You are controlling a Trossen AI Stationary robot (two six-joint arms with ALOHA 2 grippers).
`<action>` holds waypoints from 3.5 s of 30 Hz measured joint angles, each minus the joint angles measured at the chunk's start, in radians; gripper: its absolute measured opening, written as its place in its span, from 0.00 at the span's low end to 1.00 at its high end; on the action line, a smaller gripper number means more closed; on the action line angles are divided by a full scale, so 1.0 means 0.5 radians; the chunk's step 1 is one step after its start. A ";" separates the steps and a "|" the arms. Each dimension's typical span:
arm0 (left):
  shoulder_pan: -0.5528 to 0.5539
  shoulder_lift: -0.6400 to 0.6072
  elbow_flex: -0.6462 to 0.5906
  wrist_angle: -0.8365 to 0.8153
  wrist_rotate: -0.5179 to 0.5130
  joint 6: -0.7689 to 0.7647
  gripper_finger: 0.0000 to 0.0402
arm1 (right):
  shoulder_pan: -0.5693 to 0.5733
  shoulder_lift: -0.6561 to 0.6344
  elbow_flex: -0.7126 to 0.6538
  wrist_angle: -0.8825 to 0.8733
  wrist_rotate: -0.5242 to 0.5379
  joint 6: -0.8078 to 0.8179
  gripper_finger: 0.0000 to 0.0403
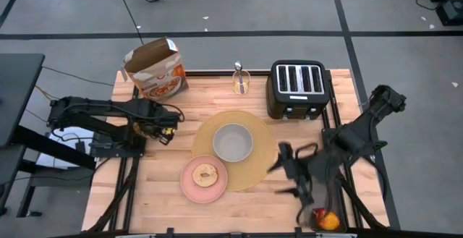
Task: Arrange a breakfast setting
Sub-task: Put the orange cup on the top right of the gray bowl
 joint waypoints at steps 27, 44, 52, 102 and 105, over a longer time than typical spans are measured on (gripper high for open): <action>-0.425 0.587 1.524 -0.112 -0.051 1.498 0.03 | -1.108 -0.069 0.001 0.128 -0.458 -0.948 0.87; -0.606 0.887 1.926 -0.053 -0.250 3.275 0.03 | -1.211 0.075 0.002 0.730 -0.766 -1.271 0.91; -0.572 0.887 1.906 0.028 -0.313 3.610 0.03 | -1.193 0.334 0.204 0.580 -0.874 -1.123 0.87; -0.605 0.784 1.910 0.108 -0.644 3.552 0.09 | -1.366 0.755 0.201 0.886 -1.030 -0.855 0.89; -0.605 0.784 1.910 0.124 -0.660 3.411 0.13 | -1.365 0.732 0.201 0.866 -1.007 -0.847 0.89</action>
